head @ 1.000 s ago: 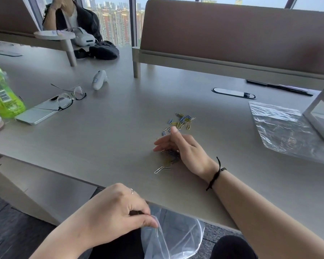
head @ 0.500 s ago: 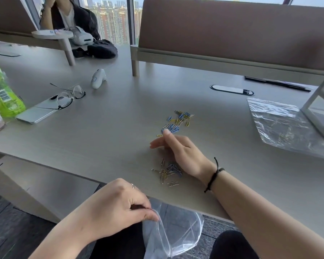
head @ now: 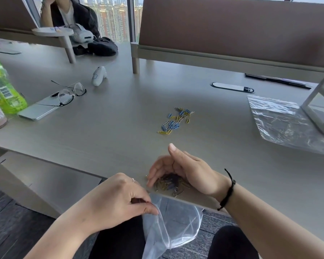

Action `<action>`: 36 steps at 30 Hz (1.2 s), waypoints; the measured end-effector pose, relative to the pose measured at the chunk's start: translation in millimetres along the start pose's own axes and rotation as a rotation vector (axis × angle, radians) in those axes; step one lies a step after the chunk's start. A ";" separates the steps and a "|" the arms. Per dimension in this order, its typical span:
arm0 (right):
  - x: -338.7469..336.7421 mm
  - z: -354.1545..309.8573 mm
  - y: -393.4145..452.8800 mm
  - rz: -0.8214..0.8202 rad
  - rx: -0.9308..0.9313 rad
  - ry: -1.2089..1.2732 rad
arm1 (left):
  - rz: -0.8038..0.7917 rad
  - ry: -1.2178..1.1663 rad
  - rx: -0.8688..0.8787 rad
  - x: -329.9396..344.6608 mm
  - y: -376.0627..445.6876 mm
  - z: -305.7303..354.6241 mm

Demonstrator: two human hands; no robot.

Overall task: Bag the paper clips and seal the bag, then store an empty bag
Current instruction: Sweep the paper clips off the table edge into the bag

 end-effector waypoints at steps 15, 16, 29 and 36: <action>32.8 0.7 -35.6 -0.007 -0.099 0.102 | -0.003 0.069 0.018 -6.3 -2.4 2.1; 30.4 1.1 -35.0 0.023 -0.100 0.166 | -0.004 0.078 0.012 -6.2 -2.4 2.3; -76.7 12.9 -26.6 0.709 -0.111 0.227 | 0.003 0.076 -0.030 -6.3 -2.8 -1.4; -150.2 0.5 13.5 0.987 -0.057 -0.201 | 0.031 0.104 -0.053 -11.4 0.6 2.3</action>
Point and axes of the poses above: each hand's wrist, its own y-axis towards the middle knuckle, its own x-axis out of the palm, z = x × y, the point moved 6 cm from there along y, towards the middle knuckle, and after that the axes turned 6 degrees about -y, right-handed, at the moved point
